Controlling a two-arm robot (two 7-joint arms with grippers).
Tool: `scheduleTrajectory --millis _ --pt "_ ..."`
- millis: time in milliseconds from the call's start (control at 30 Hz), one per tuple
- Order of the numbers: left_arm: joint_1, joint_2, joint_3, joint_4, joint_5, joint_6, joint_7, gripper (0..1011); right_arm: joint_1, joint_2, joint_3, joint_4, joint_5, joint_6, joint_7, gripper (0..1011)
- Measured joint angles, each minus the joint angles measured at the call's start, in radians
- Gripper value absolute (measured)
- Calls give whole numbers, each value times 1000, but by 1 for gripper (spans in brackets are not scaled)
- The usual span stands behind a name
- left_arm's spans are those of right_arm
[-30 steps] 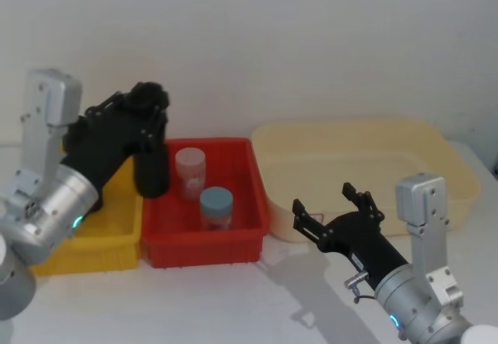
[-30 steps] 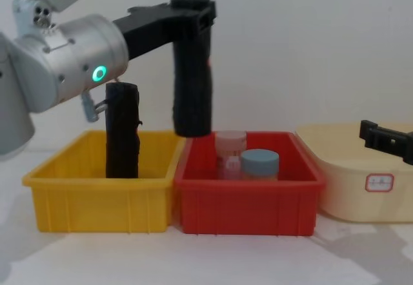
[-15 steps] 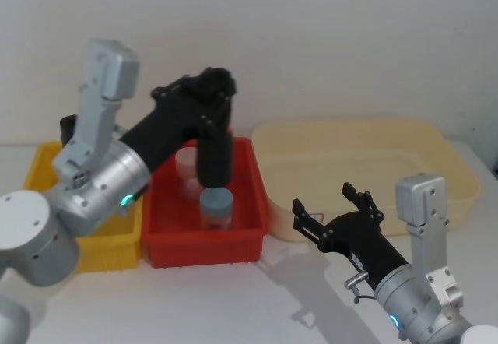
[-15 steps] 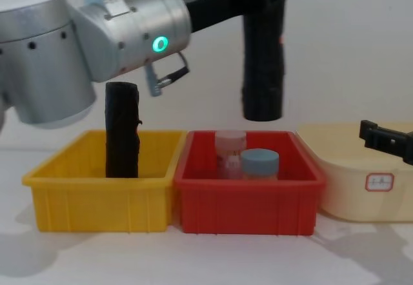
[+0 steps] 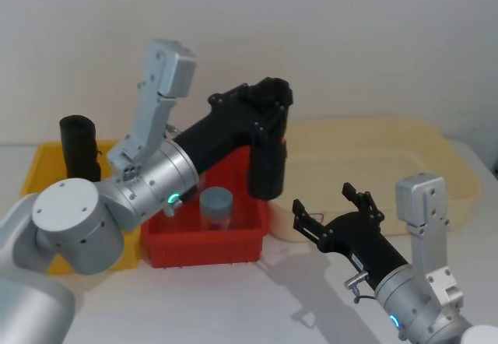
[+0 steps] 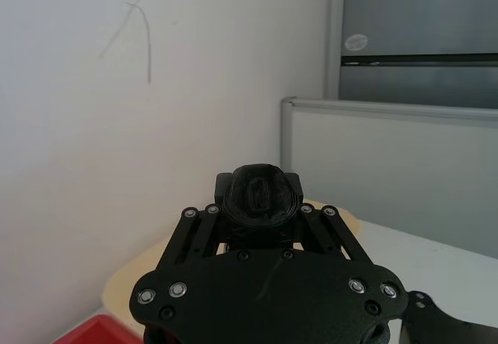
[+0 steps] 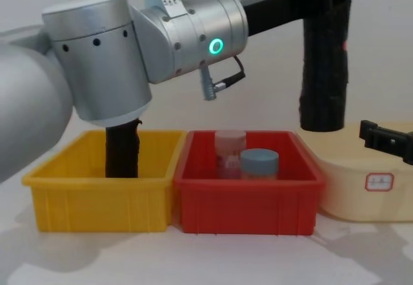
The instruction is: Pick up the garbage bag with the one hand and transfer it to the other hand.
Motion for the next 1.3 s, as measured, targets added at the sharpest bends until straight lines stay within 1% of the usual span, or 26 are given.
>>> scheduleTrajectory --millis 233,567,833,1300 --pt "-10 -12 17 20 -14 8 -11 364 0 0 0 0 0 0 0 1000" --pt "-17 -19 31 33 -28 15 -19 365 -1 -1 0 1 -1 -5 1 1000" --pt "-20 -22 37 39 -35 19 -23 364 -8 -5 -9 4 -14 -47 20 1000" --pt "-22 -23 41 42 -38 21 -25 364 -14 -14 -20 -2 -25 -82 47 1000"
